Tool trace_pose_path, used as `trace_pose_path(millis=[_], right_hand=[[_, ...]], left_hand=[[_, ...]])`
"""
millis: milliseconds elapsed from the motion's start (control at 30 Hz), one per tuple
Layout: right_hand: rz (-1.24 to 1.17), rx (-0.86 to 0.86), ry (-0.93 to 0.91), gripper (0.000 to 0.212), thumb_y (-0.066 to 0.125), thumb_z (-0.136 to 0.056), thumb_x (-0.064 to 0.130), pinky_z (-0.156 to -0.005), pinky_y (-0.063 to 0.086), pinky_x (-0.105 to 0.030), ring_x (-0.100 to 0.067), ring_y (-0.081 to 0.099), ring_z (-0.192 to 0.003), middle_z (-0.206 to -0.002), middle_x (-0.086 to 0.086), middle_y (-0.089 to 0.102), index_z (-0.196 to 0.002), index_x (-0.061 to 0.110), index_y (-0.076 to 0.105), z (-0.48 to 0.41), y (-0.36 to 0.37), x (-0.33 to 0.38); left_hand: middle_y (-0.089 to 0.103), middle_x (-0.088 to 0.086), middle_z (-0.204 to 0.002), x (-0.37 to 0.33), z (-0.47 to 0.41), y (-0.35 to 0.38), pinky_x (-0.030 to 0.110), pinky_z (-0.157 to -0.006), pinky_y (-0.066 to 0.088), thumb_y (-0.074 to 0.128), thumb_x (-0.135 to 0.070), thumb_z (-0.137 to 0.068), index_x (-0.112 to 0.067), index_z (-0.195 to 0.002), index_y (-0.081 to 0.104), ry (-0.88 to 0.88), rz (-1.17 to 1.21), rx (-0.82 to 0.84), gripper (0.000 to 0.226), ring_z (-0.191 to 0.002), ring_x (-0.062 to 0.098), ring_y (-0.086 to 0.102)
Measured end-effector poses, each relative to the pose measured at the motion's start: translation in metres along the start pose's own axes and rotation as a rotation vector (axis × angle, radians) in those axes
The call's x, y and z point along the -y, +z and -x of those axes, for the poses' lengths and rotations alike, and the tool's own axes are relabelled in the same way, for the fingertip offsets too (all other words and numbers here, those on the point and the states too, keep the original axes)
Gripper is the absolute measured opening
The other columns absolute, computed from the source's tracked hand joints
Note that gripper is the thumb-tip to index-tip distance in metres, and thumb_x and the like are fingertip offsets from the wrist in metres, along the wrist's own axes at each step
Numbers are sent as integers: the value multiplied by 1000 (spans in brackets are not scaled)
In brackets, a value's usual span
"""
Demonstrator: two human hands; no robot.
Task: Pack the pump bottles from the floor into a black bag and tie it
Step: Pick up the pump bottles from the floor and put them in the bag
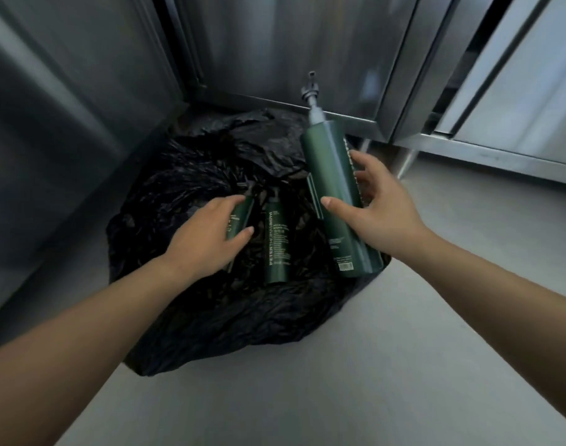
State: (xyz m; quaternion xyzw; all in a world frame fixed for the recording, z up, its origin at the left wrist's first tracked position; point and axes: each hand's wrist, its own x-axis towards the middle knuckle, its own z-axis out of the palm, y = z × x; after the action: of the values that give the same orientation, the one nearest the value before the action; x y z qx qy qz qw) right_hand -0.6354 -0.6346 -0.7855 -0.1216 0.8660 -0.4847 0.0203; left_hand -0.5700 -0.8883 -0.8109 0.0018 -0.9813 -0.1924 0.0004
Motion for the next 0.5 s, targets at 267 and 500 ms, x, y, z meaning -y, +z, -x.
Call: trace_pose_path(millis=[267, 500], right_hand=[[94, 152, 57, 82, 70, -78, 46, -92, 40, -29, -19, 46, -125, -140, 0, 46, -144, 35, 21, 5, 90, 33], [55, 91, 132, 79, 72, -75, 47, -84, 46, -25, -10, 55, -106, -135, 3, 49, -139, 42, 27, 44, 93, 21]], left_hand=[[44, 3, -140, 89, 52, 2, 33, -93, 46, 50, -52, -87, -23, -141, 34, -109, 9, 147, 63, -122, 22, 48], [57, -6, -125, 63, 75, 14, 31, -94, 47, 48, -58, -86, -29, -126, 54, 106, 175, 396, 49, -114, 12, 53]])
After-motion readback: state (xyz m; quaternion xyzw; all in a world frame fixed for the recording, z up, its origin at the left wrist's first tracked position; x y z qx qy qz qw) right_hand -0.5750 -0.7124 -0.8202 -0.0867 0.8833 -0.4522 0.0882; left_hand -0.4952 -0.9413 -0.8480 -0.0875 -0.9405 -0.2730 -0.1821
